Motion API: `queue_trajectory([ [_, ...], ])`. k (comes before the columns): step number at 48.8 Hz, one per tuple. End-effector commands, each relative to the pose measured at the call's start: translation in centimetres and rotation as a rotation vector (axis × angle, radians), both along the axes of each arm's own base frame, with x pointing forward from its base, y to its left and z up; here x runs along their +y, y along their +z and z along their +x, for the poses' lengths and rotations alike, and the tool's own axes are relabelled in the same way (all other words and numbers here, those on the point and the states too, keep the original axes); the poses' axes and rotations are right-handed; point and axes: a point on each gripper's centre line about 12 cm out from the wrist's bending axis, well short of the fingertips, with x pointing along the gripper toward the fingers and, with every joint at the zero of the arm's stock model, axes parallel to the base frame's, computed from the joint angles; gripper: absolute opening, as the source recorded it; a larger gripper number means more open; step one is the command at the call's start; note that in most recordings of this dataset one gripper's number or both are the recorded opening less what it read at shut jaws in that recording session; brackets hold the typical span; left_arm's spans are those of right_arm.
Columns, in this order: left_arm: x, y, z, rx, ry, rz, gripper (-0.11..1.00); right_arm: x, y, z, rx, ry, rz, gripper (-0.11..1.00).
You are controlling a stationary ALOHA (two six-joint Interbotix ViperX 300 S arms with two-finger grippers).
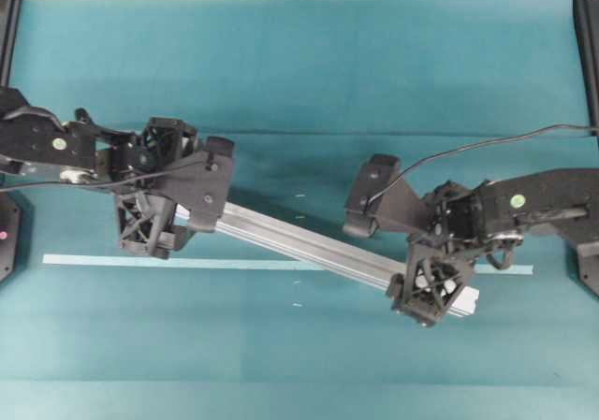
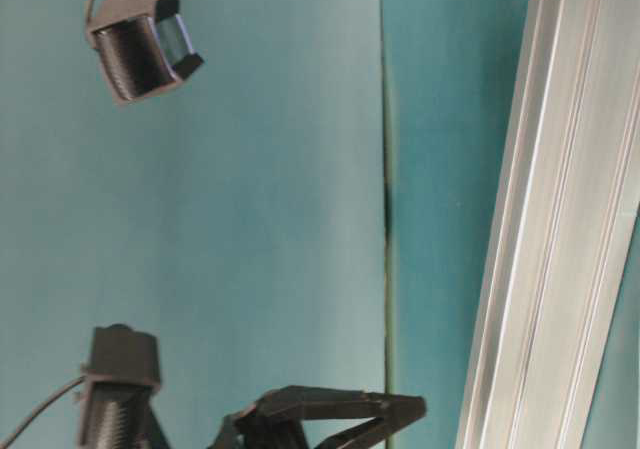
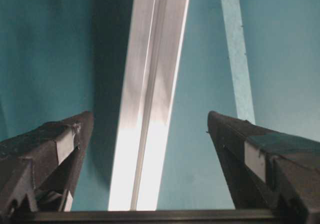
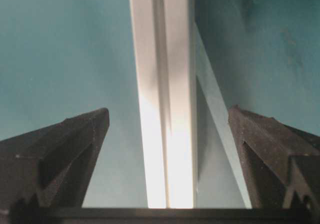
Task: Lift the metal rail with both hands.
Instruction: 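Close both grippers around the rail ends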
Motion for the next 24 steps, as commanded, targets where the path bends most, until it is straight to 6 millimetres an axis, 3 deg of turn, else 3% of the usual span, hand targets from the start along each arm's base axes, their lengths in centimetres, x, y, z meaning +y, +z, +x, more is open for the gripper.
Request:
queue_trajectory([
  [1, 0.5, 0.0, 0.3, -0.018, 0.011, 0.004, 0.98, 0.2, -0.9, 0.2, 0.007, 0.007, -0.005, 0.99],
  [24, 1.2, -3.1, 0.2, 0.026, 0.034, -0.003, 0.98, 0.2, -3.7, -0.7, 0.016, 0.007, -0.011, 0.99],
])
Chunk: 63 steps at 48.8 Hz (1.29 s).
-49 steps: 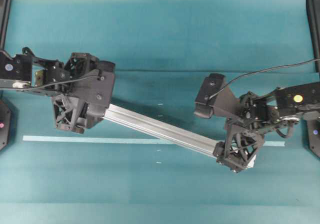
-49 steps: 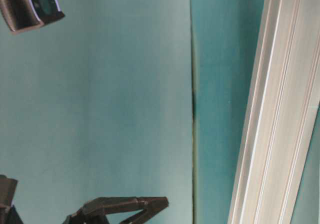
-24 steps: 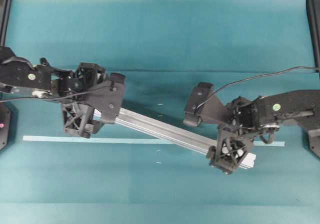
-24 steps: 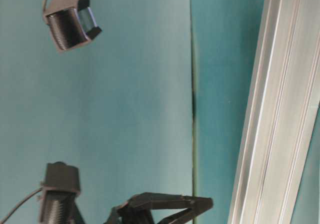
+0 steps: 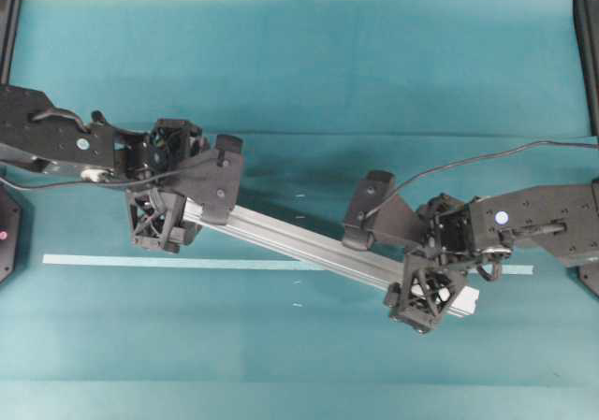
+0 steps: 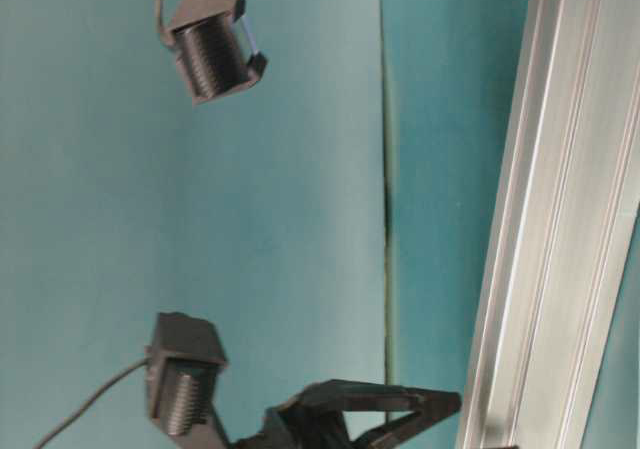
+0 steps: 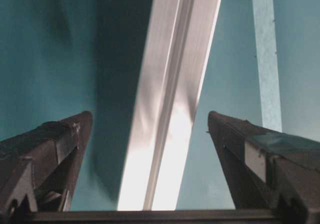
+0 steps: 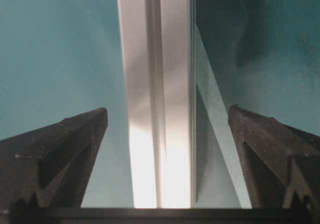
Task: Lift the metal rail with both hands.
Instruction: 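Close both grippers around the rail ends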
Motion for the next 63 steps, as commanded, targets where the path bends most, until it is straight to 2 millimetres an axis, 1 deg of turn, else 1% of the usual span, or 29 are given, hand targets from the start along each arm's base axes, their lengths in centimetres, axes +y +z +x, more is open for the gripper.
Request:
queue_trajectory([
  [1, 0.1, -0.2, 0.0, -0.014, 0.002, 0.003, 0.98, 0.0, -0.5, -0.1, 0.001, 0.004, -0.004, 0.99],
  [12, 0.0, -1.5, -0.5, -0.031, 0.002, 0.003, 0.98, 0.0, -2.1, -0.4, 0.009, 0.002, -0.008, 0.99],
  [27, 0.1, -2.4, -0.4, -0.028, 0.003, 0.002, 0.97, 0.0, -2.7, -0.5, 0.019, 0.002, -0.01, 0.99],
  [51, 0.1, -2.3, -0.1, -0.034, 0.007, 0.001, 0.96, 0.0, -2.8, -0.4, 0.013, -0.003, -0.008, 0.99],
  [55, 0.1, -2.3, -0.2, -0.034, 0.007, 0.001, 0.92, 0.0, -2.9, -0.4, 0.012, -0.004, -0.007, 0.98],
  [58, 0.1, -2.2, -0.2, -0.037, 0.005, 0.002, 0.86, 0.0, -2.9, -0.4, 0.012, -0.007, -0.006, 0.97],
  [61, 0.1, -1.9, -0.2, -0.046, 0.004, 0.004, 0.75, 0.0, -2.8, -0.4, 0.013, -0.01, -0.003, 0.92],
  [63, 0.1, -1.8, -0.2, -0.049, 0.003, 0.005, 0.63, 0.1, -2.8, -0.3, 0.013, -0.012, -0.001, 0.86],
])
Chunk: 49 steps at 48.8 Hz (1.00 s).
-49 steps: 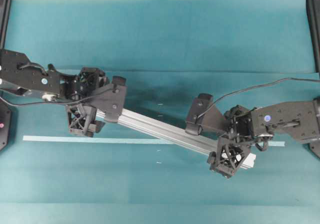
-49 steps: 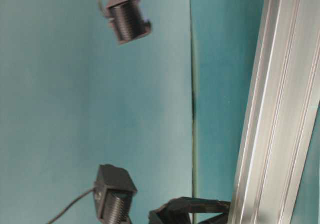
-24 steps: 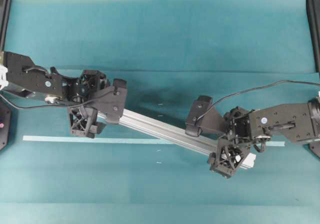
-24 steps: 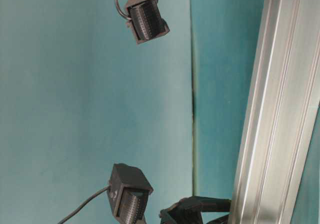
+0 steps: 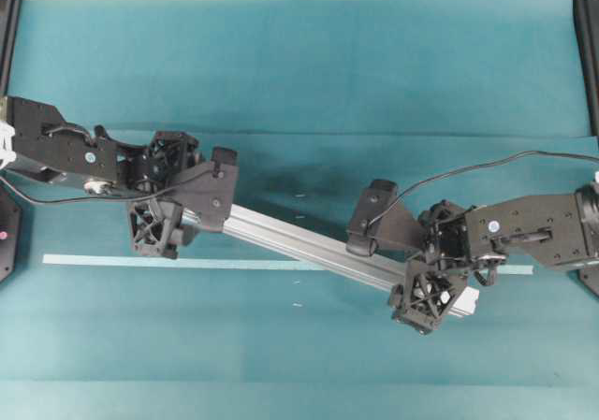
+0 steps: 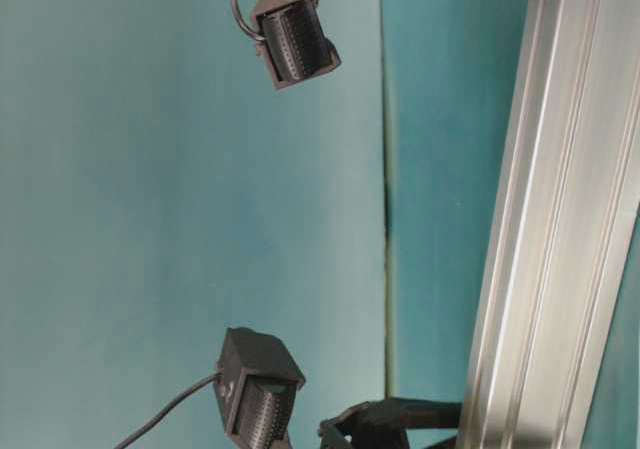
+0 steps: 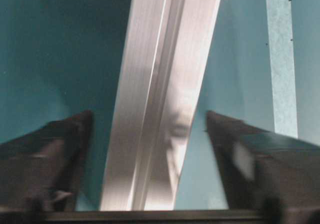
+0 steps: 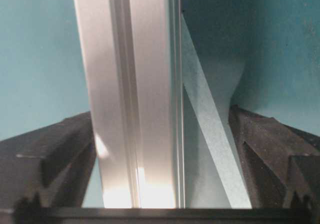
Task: Lift the metal rail with both hands.
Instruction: 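Close both grippers around the rail ends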
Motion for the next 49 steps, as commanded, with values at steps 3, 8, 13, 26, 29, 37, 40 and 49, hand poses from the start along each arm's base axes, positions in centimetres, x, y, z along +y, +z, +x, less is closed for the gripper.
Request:
queue_trajectory([
  [3, 0.1, 1.0, 0.3, -0.036, 0.0, 0.006, 0.47, 0.2, 0.0, 0.4, -0.002, -0.004, 0.008, 0.72],
  [8, 0.1, 1.0, 0.3, -0.035, 0.0, 0.006, 0.4, 0.3, 0.1, 0.6, -0.005, -0.01, 0.013, 0.47],
  [13, 0.1, 0.9, 0.2, -0.032, -0.001, 0.006, 0.4, 0.3, 0.1, 0.7, -0.006, -0.01, 0.013, 0.44],
  [26, 0.1, 0.9, 0.2, -0.033, -0.002, 0.007, 0.4, 0.4, 0.1, 0.6, -0.002, -0.019, 0.023, 0.44],
  [29, 0.1, 1.0, 0.2, -0.035, -0.002, 0.007, 0.4, 0.4, 0.1, 0.7, -0.003, -0.023, 0.026, 0.44],
  [37, 0.1, 1.0, 0.2, -0.032, -0.002, 0.007, 0.4, 0.4, 0.2, 0.7, -0.004, -0.025, 0.026, 0.44],
  [40, 0.0, 1.1, 0.3, -0.027, -0.004, 0.006, 0.4, 0.3, 0.4, 0.7, -0.004, -0.025, 0.027, 0.44],
  [49, 0.0, 3.7, 0.3, -0.05, -0.002, 0.01, 0.4, 0.4, 3.1, 1.4, -0.016, -0.029, 0.042, 0.44],
])
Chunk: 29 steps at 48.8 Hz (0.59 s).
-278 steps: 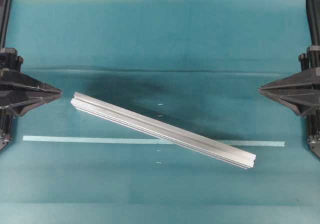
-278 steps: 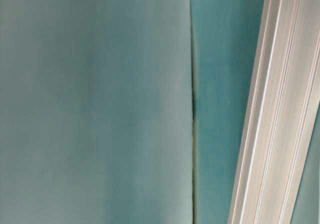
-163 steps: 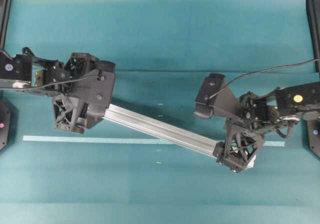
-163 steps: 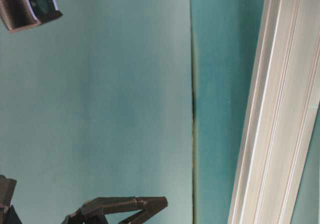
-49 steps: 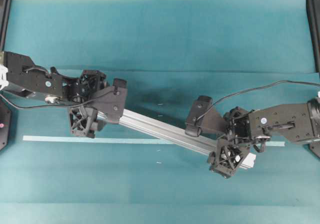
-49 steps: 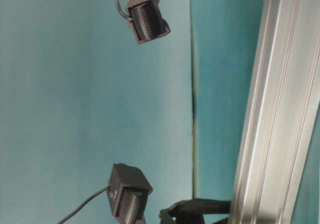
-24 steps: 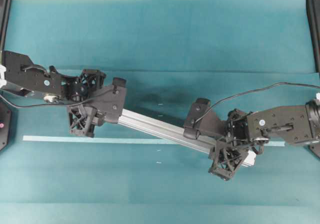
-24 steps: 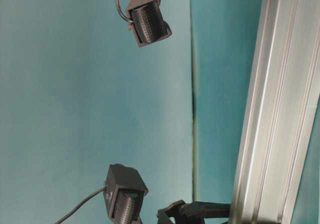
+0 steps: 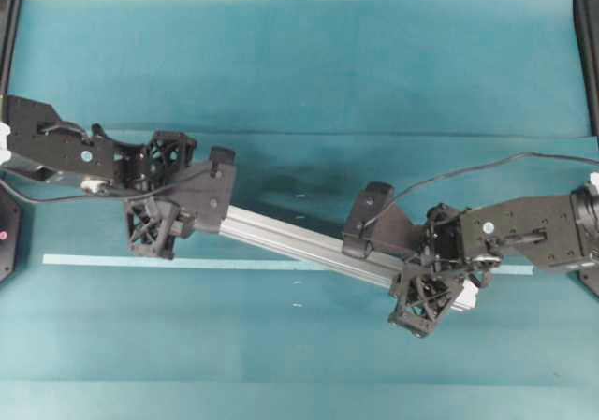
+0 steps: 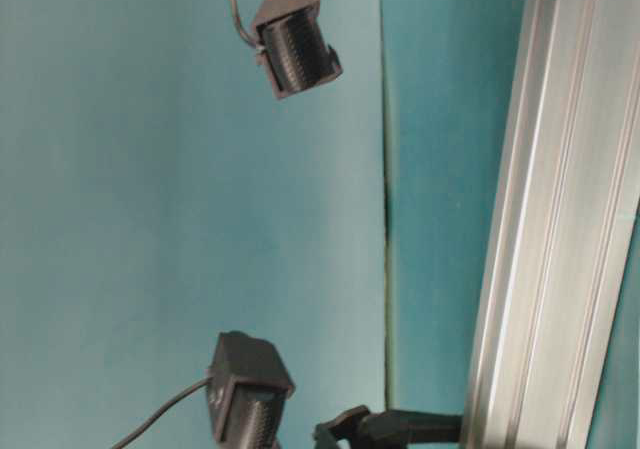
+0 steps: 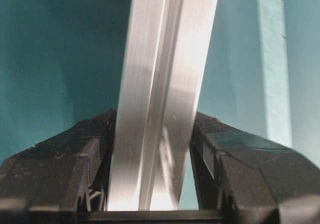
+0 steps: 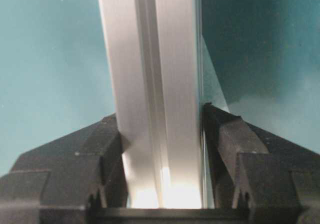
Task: Lift the metal rail with both hands.
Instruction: 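Lift the rail with both grippers and rotate it parallel to the table edge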
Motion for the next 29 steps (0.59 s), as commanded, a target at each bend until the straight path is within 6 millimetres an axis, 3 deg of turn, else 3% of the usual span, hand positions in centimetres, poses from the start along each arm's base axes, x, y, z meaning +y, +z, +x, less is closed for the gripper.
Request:
queue_trajectory([
  [1, 0.2, 3.0, 0.6, -0.064, 0.008, 0.008, 0.4, 0.2, 2.5, 0.9, -0.034, -0.008, 0.017, 0.43],
  [21, 0.1, 11.1, 0.2, -0.093, 0.018, 0.009, 0.4, -1.2, 13.4, 0.8, 0.002, -0.016, 0.047, 0.42],
  [29, 0.0, 14.2, -0.1, -0.101, 0.029, 0.003, 0.4, -1.5, 16.5, 0.5, 0.014, -0.011, 0.049, 0.42],
])
